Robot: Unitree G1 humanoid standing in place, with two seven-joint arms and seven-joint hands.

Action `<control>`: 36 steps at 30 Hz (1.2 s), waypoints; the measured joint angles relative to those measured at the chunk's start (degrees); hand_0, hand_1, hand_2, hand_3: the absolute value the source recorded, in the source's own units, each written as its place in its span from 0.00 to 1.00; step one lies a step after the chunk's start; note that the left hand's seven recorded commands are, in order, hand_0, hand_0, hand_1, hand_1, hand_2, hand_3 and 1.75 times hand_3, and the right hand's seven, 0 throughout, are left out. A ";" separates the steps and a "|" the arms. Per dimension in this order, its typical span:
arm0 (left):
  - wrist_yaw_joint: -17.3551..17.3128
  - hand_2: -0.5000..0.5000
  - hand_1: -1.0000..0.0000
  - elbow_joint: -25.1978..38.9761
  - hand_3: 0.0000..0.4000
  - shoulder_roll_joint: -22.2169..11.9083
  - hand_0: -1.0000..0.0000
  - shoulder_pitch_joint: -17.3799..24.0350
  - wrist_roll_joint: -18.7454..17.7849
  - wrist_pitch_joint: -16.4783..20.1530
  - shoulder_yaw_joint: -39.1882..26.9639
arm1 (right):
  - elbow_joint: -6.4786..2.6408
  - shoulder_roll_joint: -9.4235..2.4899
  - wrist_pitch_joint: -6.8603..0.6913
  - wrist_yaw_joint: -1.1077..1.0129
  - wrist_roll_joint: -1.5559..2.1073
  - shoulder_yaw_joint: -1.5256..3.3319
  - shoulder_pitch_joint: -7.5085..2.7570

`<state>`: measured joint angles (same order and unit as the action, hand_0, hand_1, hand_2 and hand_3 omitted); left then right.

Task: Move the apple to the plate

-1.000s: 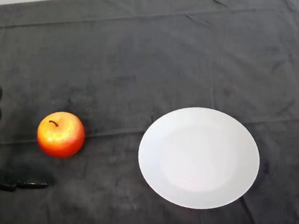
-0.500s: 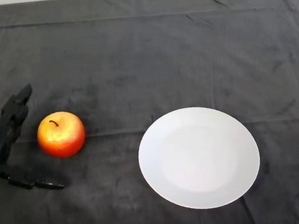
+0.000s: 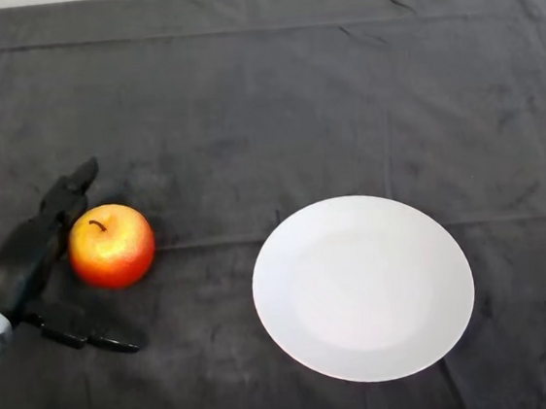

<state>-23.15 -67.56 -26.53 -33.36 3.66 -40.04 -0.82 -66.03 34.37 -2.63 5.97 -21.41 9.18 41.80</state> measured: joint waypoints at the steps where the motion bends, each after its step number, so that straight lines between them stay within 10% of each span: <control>1: -0.03 0.50 1.00 0.00 0.00 0.10 1.00 0.00 0.03 0.00 0.01 | 0.00 0.00 0.00 0.00 0.00 0.00 0.00; 4: -0.12 0.50 1.00 0.00 0.00 0.33 1.00 0.00 0.07 0.00 0.16 | 0.00 0.00 0.00 0.00 0.00 0.00 0.00; 8: -0.42 0.30 0.93 0.00 0.47 0.61 0.53 -0.01 0.10 0.00 0.29 | 0.00 0.00 0.00 0.00 0.00 0.00 0.00; 12: -0.83 0.29 0.84 0.00 0.58 0.69 0.42 -0.21 0.10 -0.01 0.29 | 0.00 0.00 0.00 0.00 0.00 0.00 0.00; 14: -0.96 0.41 0.48 0.00 0.69 0.68 0.31 -0.33 0.09 -0.02 0.28 | 0.00 0.00 0.00 0.00 0.00 0.00 0.00; 19: -1.39 0.53 0.09 0.00 0.91 0.69 0.15 -0.82 0.10 -0.02 0.29 | 0.00 0.00 0.00 0.00 0.00 0.00 0.00; 36: -0.92 0.50 0.00 0.01 1.00 0.68 0.00 -2.12 0.35 0.09 0.31 | 0.00 0.00 0.00 0.00 0.00 0.00 0.00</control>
<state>-24.08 -67.55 -25.85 -35.48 4.00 -39.95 -0.51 -66.03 34.37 -2.63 5.97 -21.41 9.18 41.80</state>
